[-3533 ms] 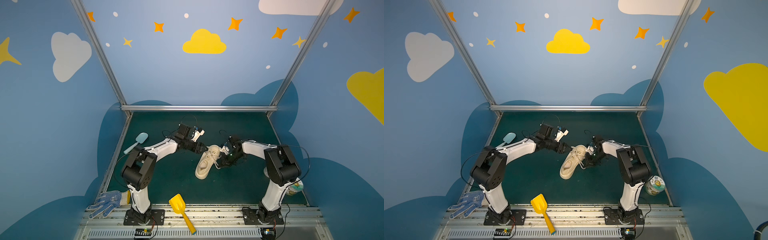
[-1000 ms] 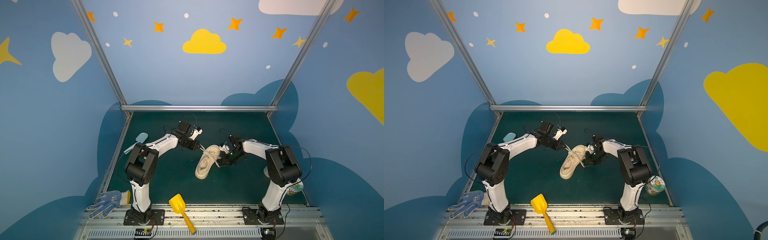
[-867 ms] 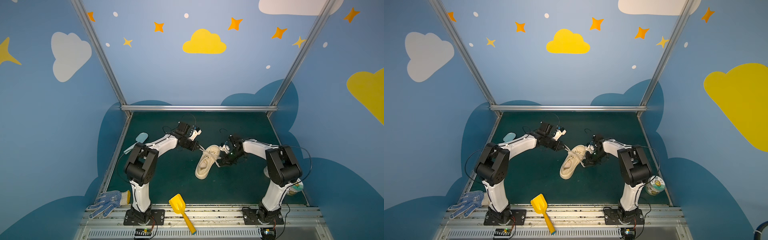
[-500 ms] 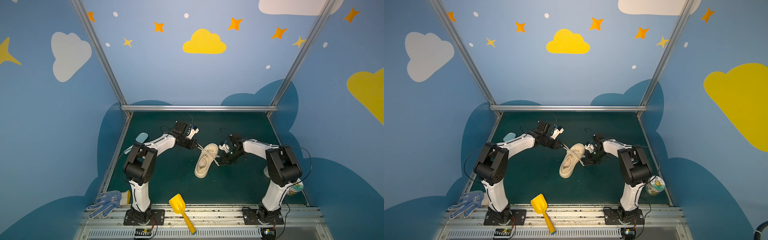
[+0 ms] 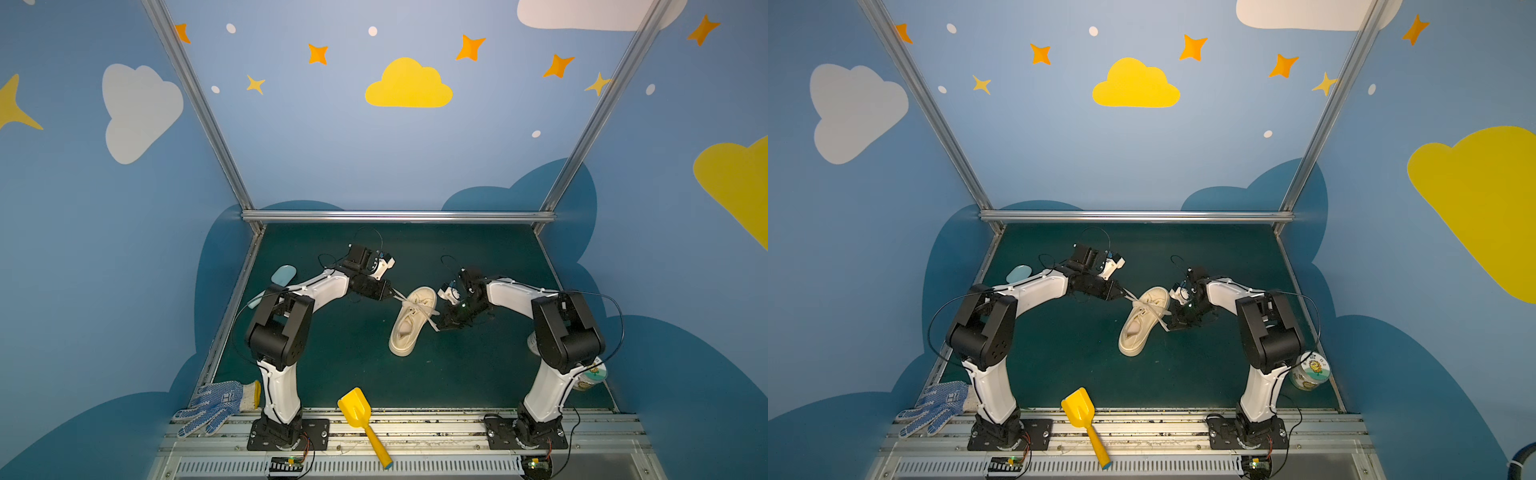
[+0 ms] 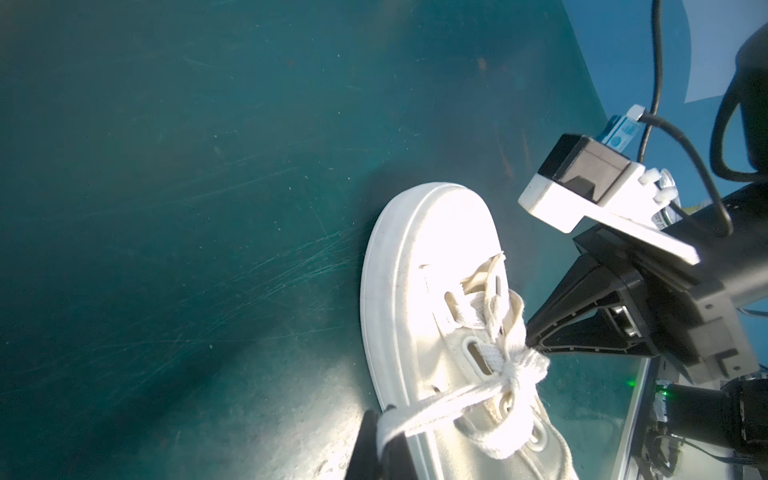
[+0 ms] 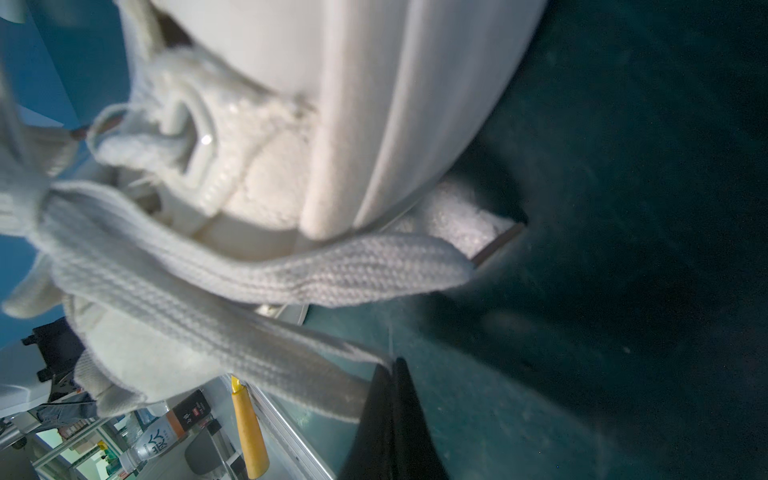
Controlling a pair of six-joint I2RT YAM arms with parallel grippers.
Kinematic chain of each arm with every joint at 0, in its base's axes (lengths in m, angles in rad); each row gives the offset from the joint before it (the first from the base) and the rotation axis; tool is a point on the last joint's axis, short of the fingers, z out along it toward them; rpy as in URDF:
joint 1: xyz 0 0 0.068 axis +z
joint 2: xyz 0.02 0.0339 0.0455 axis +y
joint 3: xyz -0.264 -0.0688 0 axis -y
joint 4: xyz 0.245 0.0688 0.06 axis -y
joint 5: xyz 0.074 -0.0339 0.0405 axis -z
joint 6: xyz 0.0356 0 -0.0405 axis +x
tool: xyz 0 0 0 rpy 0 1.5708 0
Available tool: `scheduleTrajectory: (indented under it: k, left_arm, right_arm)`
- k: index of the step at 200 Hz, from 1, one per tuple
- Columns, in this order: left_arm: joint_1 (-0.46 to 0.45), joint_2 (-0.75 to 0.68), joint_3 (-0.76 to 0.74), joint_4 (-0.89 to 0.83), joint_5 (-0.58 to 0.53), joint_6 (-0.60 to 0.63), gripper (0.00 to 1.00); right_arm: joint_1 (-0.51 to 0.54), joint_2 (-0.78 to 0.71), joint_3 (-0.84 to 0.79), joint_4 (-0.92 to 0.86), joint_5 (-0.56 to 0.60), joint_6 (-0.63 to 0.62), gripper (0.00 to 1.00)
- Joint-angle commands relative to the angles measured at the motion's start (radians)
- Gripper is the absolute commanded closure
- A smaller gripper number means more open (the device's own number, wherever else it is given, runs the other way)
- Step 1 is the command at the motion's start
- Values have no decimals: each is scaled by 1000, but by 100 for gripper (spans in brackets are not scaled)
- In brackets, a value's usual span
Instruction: Tie the shoes
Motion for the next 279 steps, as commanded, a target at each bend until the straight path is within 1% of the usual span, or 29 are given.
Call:
scheduleTrajectory:
  k: [1, 10, 24, 29, 33, 39, 44, 56, 68, 89, 105, 133, 177, 212, 234, 266, 279]
  left_arm:
    - [44, -6, -2, 32, -59, -6, 97]
    - [43, -5, -3, 33, -52, -5, 97]
    - [35, -3, 2, 30, 3, 9, 95]
    - [28, -2, 4, 24, 9, 16, 88]
    - [21, -5, 4, 21, 17, 24, 80]
    - [14, -7, 2, 21, 29, 27, 67]
    - [10, -11, -4, 29, 40, 23, 61]
    - [11, -20, -30, 60, 80, -1, 54]
    - [13, -35, -51, 72, 78, -13, 46]
    - [25, -76, -89, 88, 63, -33, 39]
    - [26, -115, -112, 70, 39, -30, 38]
    - [18, -145, -163, 25, 25, -34, 38]
    - [-59, -165, -249, -8, -22, -52, 39]
    - [-114, -149, -258, -38, -51, -68, 42]
    - [-153, -140, -243, -90, -105, -71, 43]
    - [-186, -146, -268, -57, -96, -115, 43]
    - [-194, -153, -278, -32, -71, -133, 43]
  right_arm:
    - [-11, 26, -17, -68, 40, 4, 100]
    - [-11, 31, -9, -73, 32, -3, 100]
    - [-5, 30, 9, -76, -22, -23, 100]
    - [0, 25, 20, -80, -32, -20, 100]
    - [5, 19, 28, -82, -38, -16, 100]
    - [9, 12, 40, -87, -50, -14, 90]
    - [11, 8, 53, -94, -54, -11, 84]
    - [9, 2, 81, -114, -52, -10, 78]
    - [6, 3, 106, -141, -43, -20, 74]
    - [-2, 2, 124, -204, -14, -47, 70]
    - [-11, -12, 121, -243, 5, -63, 69]
    - [-35, -54, 116, -298, 55, -77, 65]
    - [-74, -51, 151, -337, 93, -78, 63]
    - [-87, -17, 203, -327, 87, -67, 63]
    - [-88, 8, 233, -327, 78, -64, 63]
    - [-87, 50, 253, -302, 64, -53, 63]
    - [-88, 56, 252, -288, 52, -48, 63]
